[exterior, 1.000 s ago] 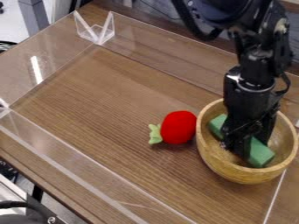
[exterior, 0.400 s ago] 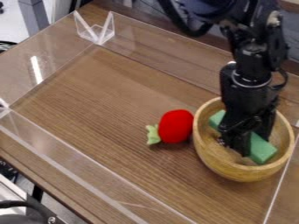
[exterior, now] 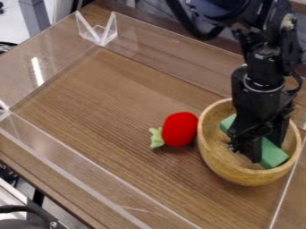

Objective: Remove the green stick from the brown bowl and put it on the table

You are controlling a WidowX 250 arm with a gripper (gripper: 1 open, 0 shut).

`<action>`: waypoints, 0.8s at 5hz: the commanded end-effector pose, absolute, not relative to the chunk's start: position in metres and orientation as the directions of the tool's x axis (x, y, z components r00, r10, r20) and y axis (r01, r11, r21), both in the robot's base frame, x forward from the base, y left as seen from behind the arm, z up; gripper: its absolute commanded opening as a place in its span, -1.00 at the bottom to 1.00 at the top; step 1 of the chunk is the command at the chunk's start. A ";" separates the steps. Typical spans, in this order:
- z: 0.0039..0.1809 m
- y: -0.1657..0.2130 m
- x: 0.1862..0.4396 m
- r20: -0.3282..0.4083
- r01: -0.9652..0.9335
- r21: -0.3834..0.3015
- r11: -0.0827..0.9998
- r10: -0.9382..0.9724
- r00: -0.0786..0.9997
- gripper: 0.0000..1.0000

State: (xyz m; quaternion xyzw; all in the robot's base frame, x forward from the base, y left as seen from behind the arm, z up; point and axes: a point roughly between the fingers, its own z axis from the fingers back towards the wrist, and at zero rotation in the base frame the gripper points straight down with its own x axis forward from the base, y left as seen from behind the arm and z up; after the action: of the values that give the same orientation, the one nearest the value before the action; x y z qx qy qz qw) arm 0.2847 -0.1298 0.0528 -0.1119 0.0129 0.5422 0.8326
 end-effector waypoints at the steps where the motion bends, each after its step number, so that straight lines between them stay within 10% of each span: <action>1: 0.061 -0.131 0.283 -0.141 -0.886 -0.234 0.401 0.887 0.439 -1.00; 2: 0.055 -0.125 0.276 -0.137 -0.877 -0.251 0.410 0.882 0.452 -1.00; 4: 0.098 -0.121 0.269 -0.187 -0.896 -0.297 0.331 0.899 0.395 -1.00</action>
State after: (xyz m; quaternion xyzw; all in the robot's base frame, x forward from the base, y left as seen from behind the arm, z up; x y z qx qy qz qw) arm 0.2654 -0.1190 0.0854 -0.1601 0.0075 0.5529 0.8177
